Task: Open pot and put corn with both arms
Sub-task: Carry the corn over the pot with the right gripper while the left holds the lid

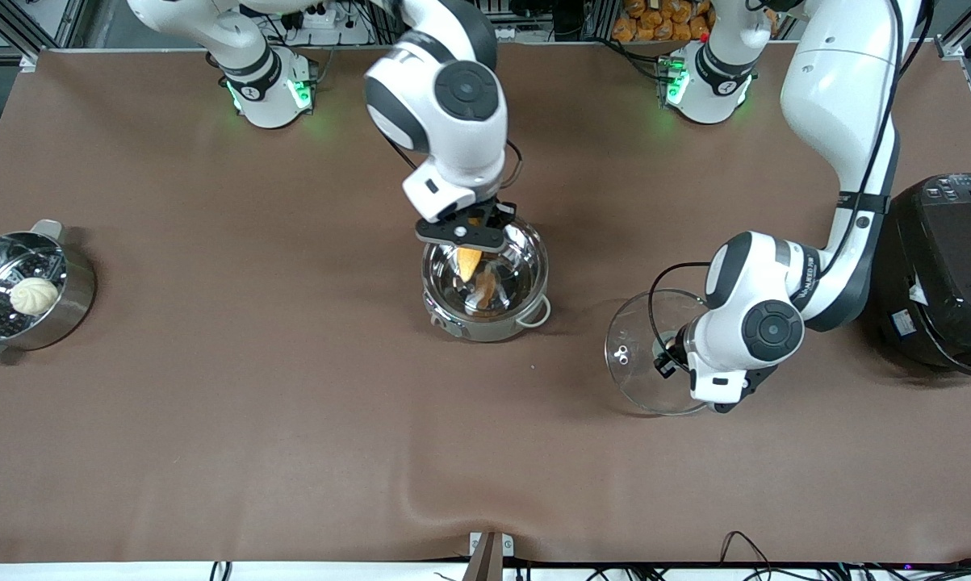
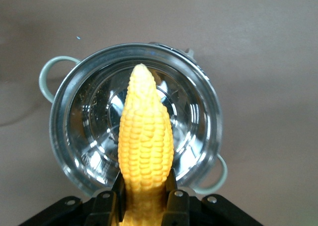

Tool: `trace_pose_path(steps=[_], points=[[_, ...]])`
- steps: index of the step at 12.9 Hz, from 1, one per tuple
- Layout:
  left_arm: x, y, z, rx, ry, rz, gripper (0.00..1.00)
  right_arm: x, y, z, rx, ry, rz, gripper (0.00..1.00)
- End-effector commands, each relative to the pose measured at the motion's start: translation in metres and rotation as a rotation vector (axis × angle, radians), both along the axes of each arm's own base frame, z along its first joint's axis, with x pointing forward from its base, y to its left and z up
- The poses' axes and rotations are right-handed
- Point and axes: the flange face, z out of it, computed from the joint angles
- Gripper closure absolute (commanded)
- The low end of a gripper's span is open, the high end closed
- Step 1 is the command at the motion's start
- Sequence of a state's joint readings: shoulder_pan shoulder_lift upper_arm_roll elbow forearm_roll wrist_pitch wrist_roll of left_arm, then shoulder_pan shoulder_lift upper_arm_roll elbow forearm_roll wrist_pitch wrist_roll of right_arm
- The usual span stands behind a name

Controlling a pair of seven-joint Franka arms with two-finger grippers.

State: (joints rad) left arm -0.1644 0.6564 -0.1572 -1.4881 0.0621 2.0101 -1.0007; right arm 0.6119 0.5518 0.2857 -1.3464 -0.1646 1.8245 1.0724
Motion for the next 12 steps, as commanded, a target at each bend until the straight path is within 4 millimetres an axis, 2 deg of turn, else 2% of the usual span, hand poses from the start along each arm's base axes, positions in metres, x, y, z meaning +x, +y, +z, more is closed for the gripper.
trace_pose_path(steps=[1,2,3,6,7,8,9,11,12], points=[[-0.028,0.011,0.018,-0.015,-0.075,-0.003,1.00,-0.002,0.015,-0.039,-0.042,-0.043,0.001,1.00],[-0.031,0.022,0.015,-0.023,-0.095,0.010,1.00,-0.001,0.020,-0.054,-0.036,-0.054,-0.016,1.00],[-0.033,0.025,0.011,-0.030,-0.108,0.013,1.00,0.000,0.025,-0.067,-0.025,-0.066,-0.034,1.00],[-0.035,0.025,-0.008,-0.029,-0.085,0.014,1.00,0.002,0.024,-0.082,-0.006,-0.088,-0.038,0.97],[-0.036,0.025,-0.019,-0.027,-0.068,0.014,1.00,0.006,0.022,-0.083,-0.004,-0.089,-0.041,0.83],[-0.037,0.023,-0.025,-0.028,-0.065,0.012,1.00,0.011,0.018,-0.083,-0.001,-0.089,-0.042,0.74],[-0.036,0.024,-0.029,-0.028,-0.067,0.012,1.00,0.011,0.017,-0.083,0.000,-0.090,-0.051,0.56],[-0.038,0.021,-0.036,-0.027,-0.057,0.008,1.00,0.012,0.017,-0.081,0.004,-0.087,-0.060,0.07],[-0.038,0.021,-0.038,-0.027,-0.056,0.008,1.00,0.010,0.018,-0.081,0.006,-0.088,-0.057,0.00]])
